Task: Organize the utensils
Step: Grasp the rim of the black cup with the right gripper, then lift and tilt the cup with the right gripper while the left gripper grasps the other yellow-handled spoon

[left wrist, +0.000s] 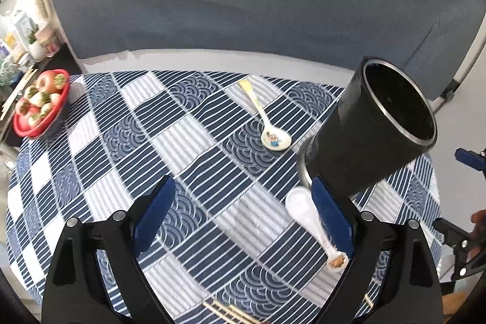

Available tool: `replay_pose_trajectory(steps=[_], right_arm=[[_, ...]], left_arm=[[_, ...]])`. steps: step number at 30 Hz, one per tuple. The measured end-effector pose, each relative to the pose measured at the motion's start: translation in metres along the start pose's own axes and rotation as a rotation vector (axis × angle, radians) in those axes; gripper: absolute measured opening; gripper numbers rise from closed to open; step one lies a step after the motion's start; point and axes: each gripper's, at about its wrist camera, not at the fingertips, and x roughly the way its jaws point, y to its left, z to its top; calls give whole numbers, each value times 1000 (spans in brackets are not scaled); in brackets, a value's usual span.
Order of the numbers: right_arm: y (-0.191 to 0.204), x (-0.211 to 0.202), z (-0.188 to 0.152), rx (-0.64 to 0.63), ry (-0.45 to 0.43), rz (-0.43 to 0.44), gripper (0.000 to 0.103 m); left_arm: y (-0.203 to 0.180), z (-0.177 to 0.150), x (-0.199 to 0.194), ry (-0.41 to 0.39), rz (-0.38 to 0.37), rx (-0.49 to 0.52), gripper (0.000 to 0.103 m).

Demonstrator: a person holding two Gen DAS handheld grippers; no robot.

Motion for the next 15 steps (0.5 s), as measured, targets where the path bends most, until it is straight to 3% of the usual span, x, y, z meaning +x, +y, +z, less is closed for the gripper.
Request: replay_pose_trajectory(steps=[5,8,12,15], right_arm=[[0,-10,-12,81,-9,55,94],[2,-23,-19,130,-85,77,94],[11,-25,-21,179,-80,124,95],[20,-35,-20,192,-171,126,95]], left_arm=[[-9,-21,-13,-42,85,84,89],[-8,-32,-23,-14,36,71,89],[-9,-38,-35,-48,60,90,90],[-2,-37,-37,-77,44,60,90]])
